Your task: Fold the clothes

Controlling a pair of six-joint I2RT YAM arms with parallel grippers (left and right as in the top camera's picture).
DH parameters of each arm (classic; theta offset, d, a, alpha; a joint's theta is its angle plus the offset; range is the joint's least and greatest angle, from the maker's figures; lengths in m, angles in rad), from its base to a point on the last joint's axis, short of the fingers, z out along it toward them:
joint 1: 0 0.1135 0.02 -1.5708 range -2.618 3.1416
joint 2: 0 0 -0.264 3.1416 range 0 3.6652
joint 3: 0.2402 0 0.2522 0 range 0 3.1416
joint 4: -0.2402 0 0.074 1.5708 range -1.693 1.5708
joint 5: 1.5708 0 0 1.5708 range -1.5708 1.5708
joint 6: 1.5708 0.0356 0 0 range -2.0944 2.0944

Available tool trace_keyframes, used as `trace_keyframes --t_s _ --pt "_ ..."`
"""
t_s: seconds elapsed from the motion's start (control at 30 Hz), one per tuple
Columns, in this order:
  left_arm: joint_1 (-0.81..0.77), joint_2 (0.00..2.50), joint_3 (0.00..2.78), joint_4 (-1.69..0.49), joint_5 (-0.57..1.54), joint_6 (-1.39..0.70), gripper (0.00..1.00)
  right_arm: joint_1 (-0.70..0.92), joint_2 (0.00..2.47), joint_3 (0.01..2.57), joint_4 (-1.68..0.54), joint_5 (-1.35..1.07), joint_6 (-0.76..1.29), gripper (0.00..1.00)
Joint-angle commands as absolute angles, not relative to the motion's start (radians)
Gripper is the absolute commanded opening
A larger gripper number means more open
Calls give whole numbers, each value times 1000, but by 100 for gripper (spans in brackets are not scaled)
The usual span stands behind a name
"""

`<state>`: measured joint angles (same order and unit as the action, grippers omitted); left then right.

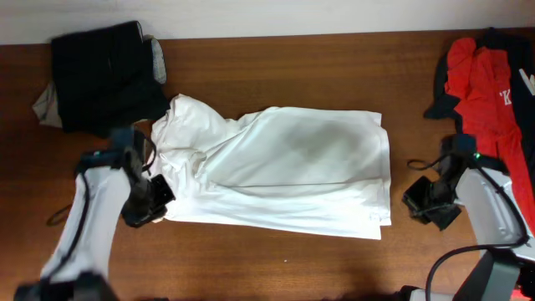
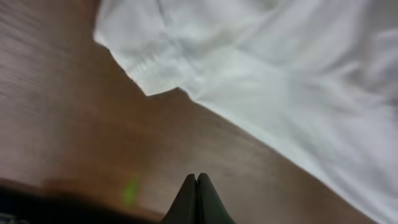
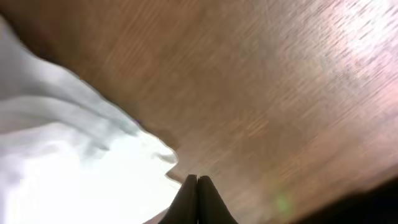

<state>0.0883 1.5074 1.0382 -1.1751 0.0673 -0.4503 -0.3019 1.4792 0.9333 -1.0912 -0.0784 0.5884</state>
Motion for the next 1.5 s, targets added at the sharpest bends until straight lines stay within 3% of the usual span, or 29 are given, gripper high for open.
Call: trace_keyframes --t_s 0.0,0.03,0.2,0.27,0.3,0.33,0.4,0.83,0.93,0.97,1.0,1.03,1.3,1.47 --pt "94 1345 1028 -1092 59 -466 21 -302 1463 1001 -1107 -208 528 4" --pt "94 1335 1028 -1071 59 -465 29 -293 1463 1000 -1108 -242 528 4" --pt "92 1406 1028 -1038 67 -385 28 -117 1463 999 -1098 -256 528 4" --pt "92 1442 1028 -1041 75 -355 47 -51 1463 998 -1089 -254 531 4" --pt "92 1464 1028 -1044 79 -345 68 -22 1463 998 -1084 -253 532 4" --pt "92 1480 1028 -1044 78 -345 83 -3 1463 998 -1082 -251 532 4" --pt "92 1499 1028 -1041 78 -346 99 13 1463 994 -1082 -251 532 4" --pt "92 1504 1028 -995 78 -346 99 14 1463 818 -960 -281 534 4" --pt "92 1504 1028 -995 78 -346 99 14 1464 818 -952 -281 527 20" --pt "92 1504 1028 -992 78 -346 99 14 1464 818 -952 -281 527 18" --pt "92 1504 1028 -988 78 -346 99 14 1464 818 -952 -281 527 7" --pt "92 1504 1028 -987 78 -346 99 14 1464 818 -952 -281 527 4" --pt "92 1504 1028 -984 78 -346 99 14 1465 739 -858 -277 532 4" --pt "92 1504 1028 -983 78 -346 99 14 1465 659 -765 -205 641 4"
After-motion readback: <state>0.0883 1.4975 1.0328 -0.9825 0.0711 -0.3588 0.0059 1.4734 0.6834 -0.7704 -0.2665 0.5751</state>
